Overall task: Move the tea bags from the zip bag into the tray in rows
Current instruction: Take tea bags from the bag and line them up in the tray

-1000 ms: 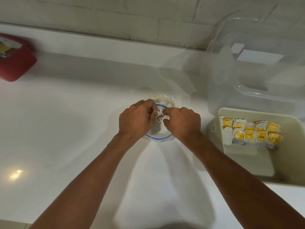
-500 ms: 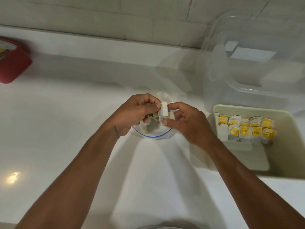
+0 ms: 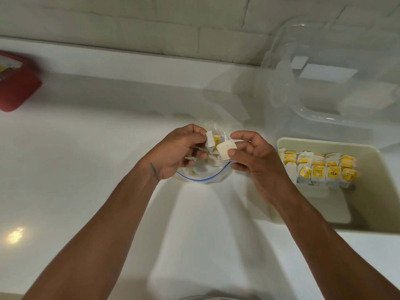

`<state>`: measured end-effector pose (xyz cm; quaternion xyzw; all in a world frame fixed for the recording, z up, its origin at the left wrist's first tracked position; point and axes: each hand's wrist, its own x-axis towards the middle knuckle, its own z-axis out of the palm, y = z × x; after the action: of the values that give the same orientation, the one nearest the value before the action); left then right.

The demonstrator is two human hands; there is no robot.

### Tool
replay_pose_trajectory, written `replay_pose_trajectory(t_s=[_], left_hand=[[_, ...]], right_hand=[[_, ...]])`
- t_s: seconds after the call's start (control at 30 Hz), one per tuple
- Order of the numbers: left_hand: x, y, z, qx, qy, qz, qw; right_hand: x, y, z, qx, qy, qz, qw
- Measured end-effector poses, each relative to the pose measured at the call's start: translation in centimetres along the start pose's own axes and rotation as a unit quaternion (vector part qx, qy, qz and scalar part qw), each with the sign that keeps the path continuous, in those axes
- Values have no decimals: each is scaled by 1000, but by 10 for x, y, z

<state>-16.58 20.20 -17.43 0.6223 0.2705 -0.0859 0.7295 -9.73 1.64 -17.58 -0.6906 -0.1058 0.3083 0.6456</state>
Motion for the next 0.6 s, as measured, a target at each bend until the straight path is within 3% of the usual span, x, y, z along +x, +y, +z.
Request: replay_pose_trajectory(t_s=[0.2, 0.4, 0.6], left_hand=[[1, 1, 12, -49, -61, -10, 997], [6, -2, 16, -53, -60, 38, 996], [5, 9, 28, 47, -73, 68, 994]], right_hand=[[2, 1, 5, -21, 19, -3, 1000], [-4, -4, -8, -21, 49, -14, 998], [-10, -14, -36, -86, 67, -50, 993]])
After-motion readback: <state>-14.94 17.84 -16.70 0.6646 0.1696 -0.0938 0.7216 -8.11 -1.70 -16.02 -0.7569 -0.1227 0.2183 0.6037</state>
